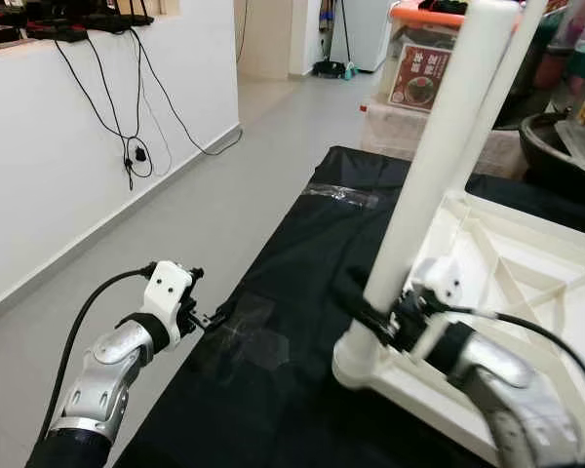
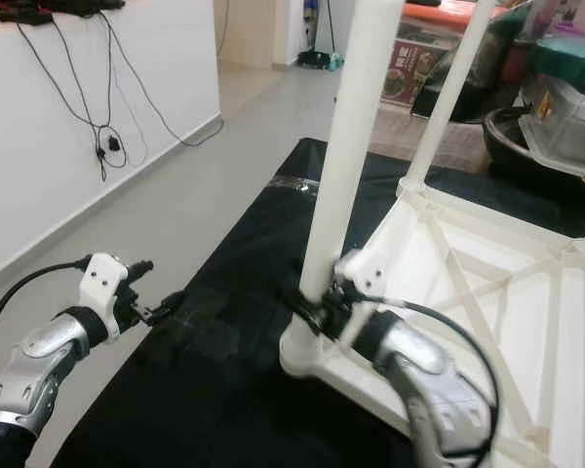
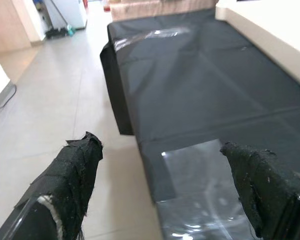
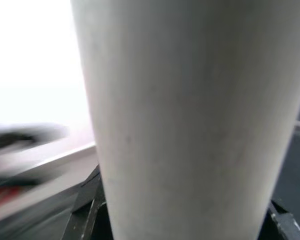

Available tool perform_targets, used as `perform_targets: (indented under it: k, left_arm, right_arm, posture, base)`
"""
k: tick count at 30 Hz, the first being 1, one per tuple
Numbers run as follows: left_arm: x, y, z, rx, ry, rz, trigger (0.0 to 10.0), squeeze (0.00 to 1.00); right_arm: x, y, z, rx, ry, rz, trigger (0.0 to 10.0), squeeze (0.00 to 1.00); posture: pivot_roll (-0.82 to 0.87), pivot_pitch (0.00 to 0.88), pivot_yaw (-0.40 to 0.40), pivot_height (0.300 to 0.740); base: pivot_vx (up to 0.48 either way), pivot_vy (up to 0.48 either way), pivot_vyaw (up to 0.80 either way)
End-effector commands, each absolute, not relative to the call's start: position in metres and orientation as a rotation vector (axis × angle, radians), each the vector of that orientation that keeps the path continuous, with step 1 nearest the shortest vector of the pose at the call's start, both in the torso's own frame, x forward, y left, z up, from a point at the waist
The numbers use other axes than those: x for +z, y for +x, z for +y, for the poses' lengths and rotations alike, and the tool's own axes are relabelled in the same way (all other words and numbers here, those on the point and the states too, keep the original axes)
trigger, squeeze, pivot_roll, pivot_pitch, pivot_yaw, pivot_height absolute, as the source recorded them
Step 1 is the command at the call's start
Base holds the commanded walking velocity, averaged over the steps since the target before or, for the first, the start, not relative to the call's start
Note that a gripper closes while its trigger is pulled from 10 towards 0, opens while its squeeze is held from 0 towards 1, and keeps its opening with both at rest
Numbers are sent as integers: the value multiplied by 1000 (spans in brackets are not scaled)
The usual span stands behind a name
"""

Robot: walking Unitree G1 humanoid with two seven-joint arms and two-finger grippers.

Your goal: Building children table

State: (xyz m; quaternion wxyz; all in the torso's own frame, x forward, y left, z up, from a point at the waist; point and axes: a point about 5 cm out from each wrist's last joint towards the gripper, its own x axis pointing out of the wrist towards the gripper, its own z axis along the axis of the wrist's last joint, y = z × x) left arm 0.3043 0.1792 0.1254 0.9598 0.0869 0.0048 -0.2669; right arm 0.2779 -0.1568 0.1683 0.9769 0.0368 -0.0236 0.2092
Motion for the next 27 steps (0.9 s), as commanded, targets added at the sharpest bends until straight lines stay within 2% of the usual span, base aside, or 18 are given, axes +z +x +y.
perform_targets:
  k: [1, 2, 4, 8, 9, 15, 16, 20, 21, 22, 27]
  left_arm:
    - [120, 302, 179, -543, 177, 29, 10000, 0]
    - [120, 302, 179, -544, 177, 32, 10000, 0]
    - [119, 301, 182, -543, 179, 38, 10000, 0]
    - [119, 302, 182, -542, 181, 40, 10000, 0]
    - [121, 304, 182, -545, 184, 38, 10000, 0]
    - [119, 309, 174, -549, 177, 35, 10000, 0]
    - [119, 308, 172, -551, 174, 32, 10000, 0]
    - [119, 306, 171, -555, 171, 29, 10000, 0]
    - [118, 306, 178, -538, 177, 36, 10000, 0]
    - [117, 306, 181, -530, 180, 38, 10000, 0]
    - [119, 307, 183, -527, 182, 35, 10000, 0]
  right_arm:
    - [139, 279, -206, 7, 116, 106, 0, 0]
    - [123, 268, -229, -278, 115, 176, 0, 0]
    - [108, 245, -252, -584, 69, 252, 0, 0]
    - [107, 238, -254, -642, 53, 261, 0, 0]
    - [117, 230, -243, -653, 19, 218, 0, 0]
    - [126, 227, -233, -695, -8, 190, 0, 0]
    - [127, 228, -233, -704, -3, 194, 6039, 0]
    - [127, 230, -232, -710, 3, 197, 6039, 0]
    - [140, 239, -224, -634, 62, 115, 10000, 678]
    - [148, 244, -220, -591, 83, 72, 10000, 1000]
    - [165, 255, -214, -485, 120, -9, 10000, 1000]
  posture:
    - [83, 0, -60, 740]
    - [82, 0, -57, 740]
    - [76, 0, -42, 740]
    - [76, 0, -42, 740]
    - [49, 0, -32, 740]
    - [41, 0, -31, 740]
    - [49, 0, -35, 740]
    - [49, 0, -35, 740]
    - [59, 0, -40, 740]
    - [59, 0, -41, 740]
    - [60, 0, -41, 740]
  base:
    - [0, 0, 0]
    - [0, 0, 0]
    - [0, 0, 0]
    - [0, 0, 0]
    - [0, 0, 0]
    - [0, 0, 0]
    - [0, 0, 0]
    - [0, 0, 0]
    - [0, 0, 0]
    - [0, 0, 0]
    - [0, 0, 0]
